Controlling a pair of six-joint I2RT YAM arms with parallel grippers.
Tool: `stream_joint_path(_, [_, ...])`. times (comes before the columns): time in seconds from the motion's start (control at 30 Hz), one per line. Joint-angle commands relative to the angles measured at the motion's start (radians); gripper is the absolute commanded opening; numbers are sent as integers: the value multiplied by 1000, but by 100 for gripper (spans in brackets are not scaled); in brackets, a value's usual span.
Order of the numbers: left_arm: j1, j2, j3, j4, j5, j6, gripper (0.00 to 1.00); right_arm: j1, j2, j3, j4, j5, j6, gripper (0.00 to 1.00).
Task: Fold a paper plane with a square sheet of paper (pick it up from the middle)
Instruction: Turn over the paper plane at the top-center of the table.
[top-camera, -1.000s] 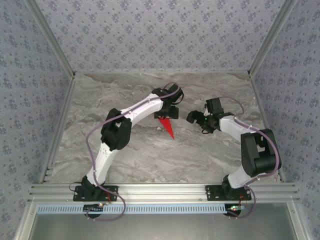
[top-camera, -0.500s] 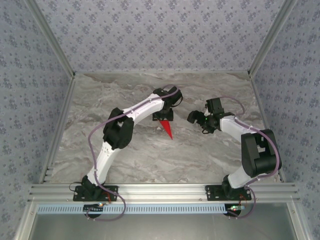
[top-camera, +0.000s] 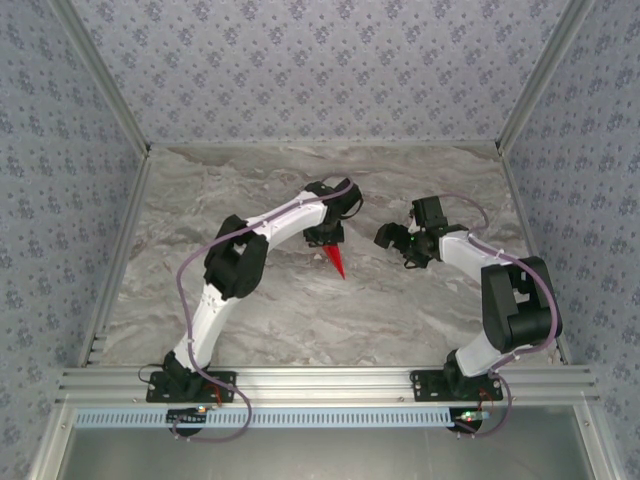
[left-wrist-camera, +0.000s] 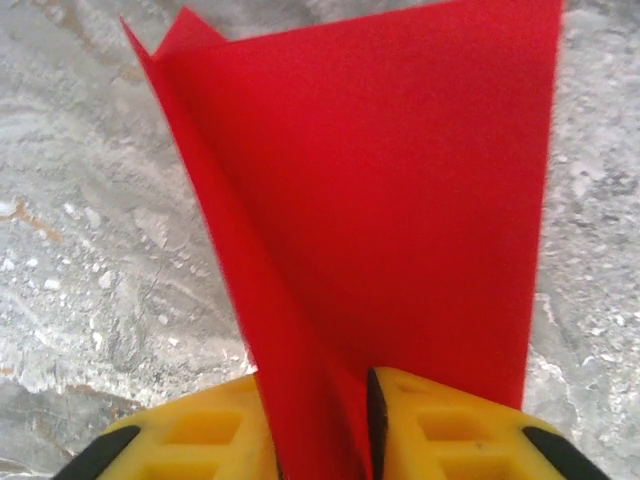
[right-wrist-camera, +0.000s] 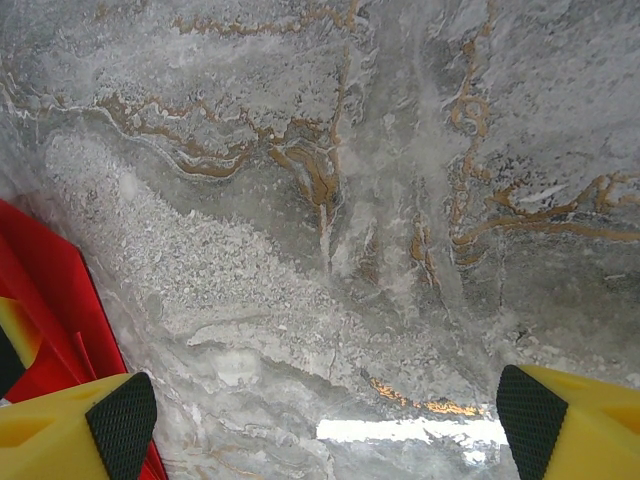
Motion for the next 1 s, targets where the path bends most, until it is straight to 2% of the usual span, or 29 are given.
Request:
stream_joint_path(0.0, [16,-105,-52,56,0,-4,14,-4,6,26,-31,-18,8,92])
stream_joint_path(0.1, [29,-180,-117,141,28,26,5,-4,-5,26,-25,-30,8,92])
stream_joint_path(0.23, [43,-290,-213,286,124,92,2,-3,-28,24,-12,-44,8,91])
stream_joint_path(0.4, [85,-412,-425,582,359,105,0,-2,-68,12,34,-80,8,90])
stream_joint_path(0.53, [121,-447,-567,797,508,68,0,8,-104,-4,87,-108,39,82])
stream_joint_path(0.73, [135,-408,-676,964,576,3,0,75,-107,-2,133,-122,35,74])
stream_joint_path(0.97, [140,-378,-783,1087,577,-63,0,212,-21,74,119,-102,24,52])
